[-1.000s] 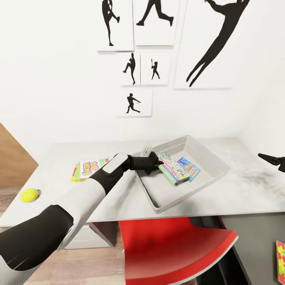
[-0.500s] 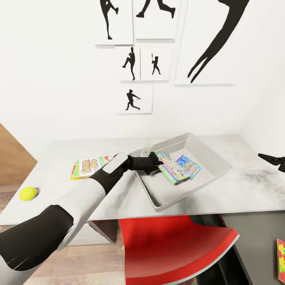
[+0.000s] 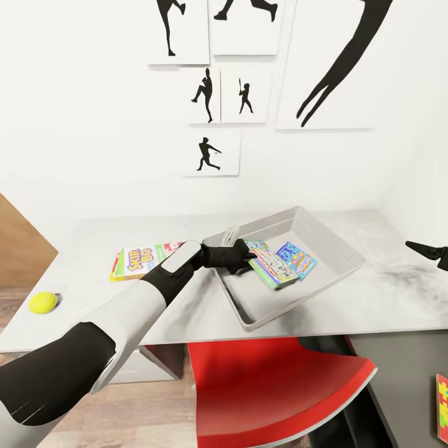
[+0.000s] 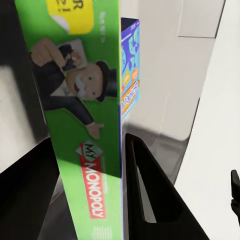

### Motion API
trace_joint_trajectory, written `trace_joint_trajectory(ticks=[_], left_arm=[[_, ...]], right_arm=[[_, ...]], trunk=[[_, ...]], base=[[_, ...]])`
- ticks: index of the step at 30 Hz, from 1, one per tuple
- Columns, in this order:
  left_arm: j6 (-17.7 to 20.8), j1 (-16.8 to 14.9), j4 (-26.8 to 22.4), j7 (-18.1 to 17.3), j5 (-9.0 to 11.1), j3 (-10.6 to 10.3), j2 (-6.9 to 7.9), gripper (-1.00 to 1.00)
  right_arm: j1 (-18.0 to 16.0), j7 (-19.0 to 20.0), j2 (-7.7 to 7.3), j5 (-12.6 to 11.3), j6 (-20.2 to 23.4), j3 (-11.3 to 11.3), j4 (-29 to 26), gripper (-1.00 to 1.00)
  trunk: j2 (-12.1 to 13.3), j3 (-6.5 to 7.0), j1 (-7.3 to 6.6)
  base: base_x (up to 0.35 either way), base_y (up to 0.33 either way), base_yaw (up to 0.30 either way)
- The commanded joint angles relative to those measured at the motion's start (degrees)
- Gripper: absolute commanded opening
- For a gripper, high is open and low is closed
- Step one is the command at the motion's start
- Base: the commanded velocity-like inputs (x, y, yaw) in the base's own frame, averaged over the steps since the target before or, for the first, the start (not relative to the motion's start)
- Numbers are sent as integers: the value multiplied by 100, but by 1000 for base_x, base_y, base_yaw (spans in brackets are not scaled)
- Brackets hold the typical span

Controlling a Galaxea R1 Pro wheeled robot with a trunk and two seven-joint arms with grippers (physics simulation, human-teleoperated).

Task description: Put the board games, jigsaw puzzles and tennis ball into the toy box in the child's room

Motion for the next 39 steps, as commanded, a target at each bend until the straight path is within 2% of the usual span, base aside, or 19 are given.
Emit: trace_joint_trajectory(ticks=[1,2,3,17,21,23,24,25,27,28,29,30,36,39], left_arm=[[2,-5,-4,50,56,-6,0,-100],[1,-5,-4,50,55,-7,0,-100],[0,-5,-4,50,54,-9,0,100],[-54,-10,-4,54,60,-10,0,100],[-36,-31,-39,338,121,-3,0,100],[-21,-65,-144,747,515,1,0,100],[-21,-83,-200,848,638,2,0,100],[-28,-136,-319,1082,875,3,0,100],[-37,-216,-446,1492,1145,4,0,100],[-39,-235,-475,1611,1213,4,0,100],[-46,-269,-532,1888,1371,4,0,100],[-49,-283,-554,1997,1458,4,0,100],[-54,-302,-573,2174,1598,5,0,100],[-54,-307,-576,2371,1646,5,0,100]], right_arm=[[-6,39,-1,23,28,-7,-1,100],[-6,39,-1,23,28,-7,-1,100],[-6,39,-1,23,28,-7,-1,100],[-6,39,-1,23,28,-10,-1,100],[-6,39,-1,23,28,-9,-1,100],[-6,39,3,23,28,-8,-1,100],[-6,39,4,23,28,-8,-1,100],[-4,39,6,23,28,-7,-1,100],[-1,39,7,23,28,-7,-1,100],[0,39,7,23,28,-7,-1,100],[0,39,7,23,28,-7,-1,100],[0,39,8,23,28,-7,-1,100],[2,39,8,23,28,-7,-1,100],[3,39,8,23,27,-7,-1,100]], trunk=[[-4,-6,1],[-4,-6,1],[-4,-6,1],[-4,-7,1],[-4,-7,1],[-4,-7,1],[-4,-7,1],[-4,-7,1],[-4,-7,1],[-4,-7,1],[-4,-7,1],[-4,-7,1],[-4,-7,1],[-4,-7,1]], base=[[0,0,2],[0,0,2],[0,0,1],[0,0,0],[0,0,0],[0,0,0],[0,0,0],[0,0,0],[0,0,0],[0,0,0],[0,0,0],[0,0,0],[0,0,0],[0,0,0]])
